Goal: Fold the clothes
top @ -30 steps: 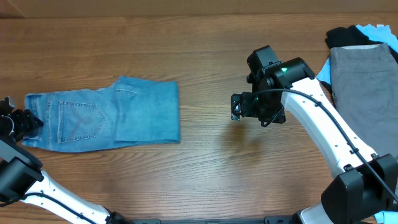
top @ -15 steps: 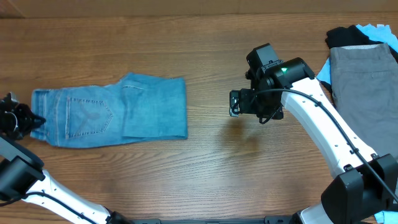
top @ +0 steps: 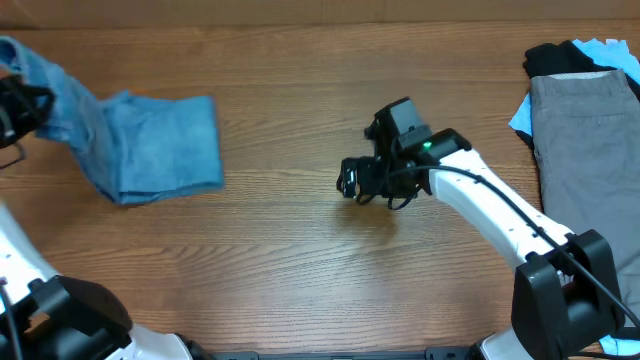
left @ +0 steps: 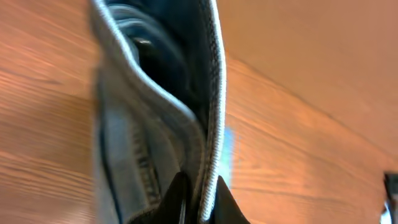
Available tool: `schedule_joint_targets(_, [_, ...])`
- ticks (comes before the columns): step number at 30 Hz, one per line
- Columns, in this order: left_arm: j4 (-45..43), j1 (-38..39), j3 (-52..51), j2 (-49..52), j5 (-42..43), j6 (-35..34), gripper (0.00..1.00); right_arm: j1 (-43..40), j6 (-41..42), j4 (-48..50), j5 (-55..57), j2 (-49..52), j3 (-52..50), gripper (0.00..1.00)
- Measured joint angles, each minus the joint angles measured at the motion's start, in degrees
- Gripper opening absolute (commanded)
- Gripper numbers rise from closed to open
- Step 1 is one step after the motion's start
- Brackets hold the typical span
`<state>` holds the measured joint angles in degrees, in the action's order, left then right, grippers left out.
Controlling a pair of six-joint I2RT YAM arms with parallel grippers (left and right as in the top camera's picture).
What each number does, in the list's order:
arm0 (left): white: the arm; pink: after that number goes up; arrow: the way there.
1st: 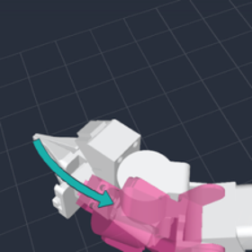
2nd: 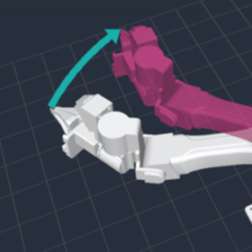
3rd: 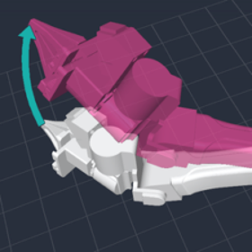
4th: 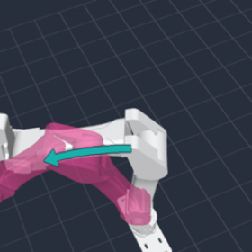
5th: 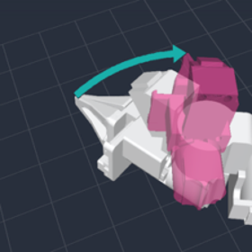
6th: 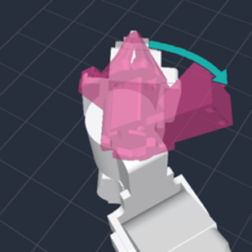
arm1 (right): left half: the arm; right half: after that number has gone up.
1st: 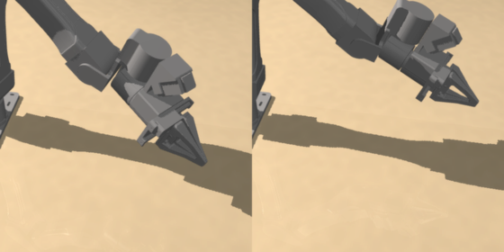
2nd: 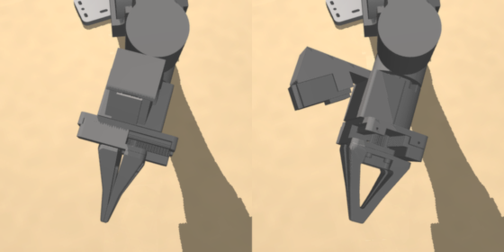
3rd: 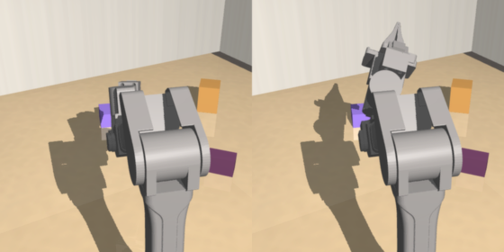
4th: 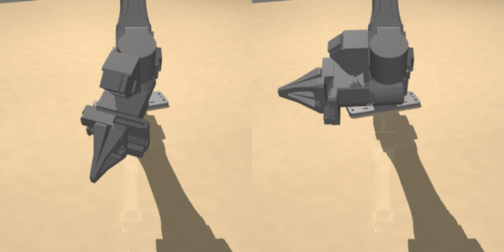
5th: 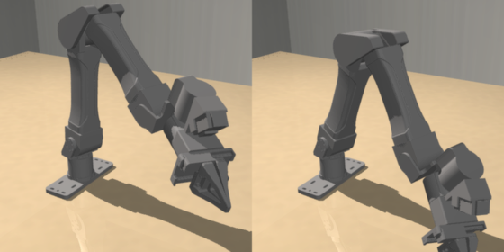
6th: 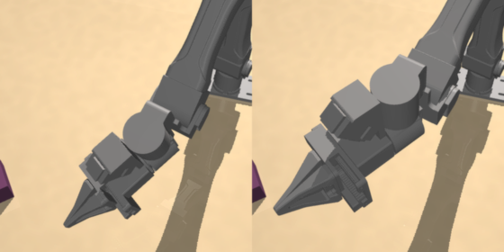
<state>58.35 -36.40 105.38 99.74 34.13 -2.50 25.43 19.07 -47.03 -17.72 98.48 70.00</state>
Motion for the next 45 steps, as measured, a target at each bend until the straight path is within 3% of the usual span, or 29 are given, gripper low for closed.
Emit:
schedule_joint_targets(11, [2.99,19.52,-0.02,4.24,-18.91,-1.66,0.05,0.96,0.44,-2.8,-2.45,0.0,-0.26,1.0])
schedule_joint_targets(20, [2.43,23.69,0.0,15.8,-20.65,-2.1,0.05,0.96,0.46,-4.15,-2.47,0.0,-0.26,1.0])
schedule_joint_targets(24, [0.96,24.72,0.0,18.62,-20.68,-3.08,0.14,0.98,0.46,-4.61,-2.45,0.0,-0.26,1.0])
schedule_joint_targets(25, [0.55,24.85,0.0,19.1,-20.68,-3.19,0.22,0.96,0.44,-4.63,-2.47,0.0,-0.26,1.0])
schedule_joint_targets(27, [-0.87,25.4,-0.02,19.67,-20.68,-4.17,0.79,0.96,0.44,-4.87,-2.47,0.0,-0.26,1.0])
schedule_joint_targets(28, [-1.4,25.55,0.0,19.69,-20.65,-4.04,1.0,0.96,0.44,-4.9,-2.45,0.0,-0.26,1.0])
schedule_joint_targets(36, [-0.96,27.45,0.0,19.67,-13.25,-4.66,1.0,0.96,0.66,-5.16,-2.47,0.0,-0.26,1.0])
schedule_joint_targets(38, [-0.7,27.69,0.0,19.32,-11.78,-4.66,0.85,0.96,0.66,-5.66,-2.47,0.0,-0.26,1.0])
schedule_joint_targets(40, [-0.2,27.36,0.0,18.36,-12.87,-5.44,0.58,0.98,0.63,-6.45,-2.45,0.0,-0.26,1.0])
schedule_joint_targets(42, [1.27,26.01,0.0,15.93,-16.13,-6.56,0.23,0.96,0.66,-6.64,-2.49,0.0,-0.26,1.0])
schedule_joint_targets(44, [2.95,23.93,0.22,13.64,-18.38,-7.41,0.04,0.96,0.66,-6.43,-2.47,0.0,-0.26,1.0])
schedule_joint_targets(45, [4.11,22.73,0.55,13.0,-19.41,-7.48,0.04,0.98,0.68,-6.16,-2.47,0.0,-0.26,1.0])
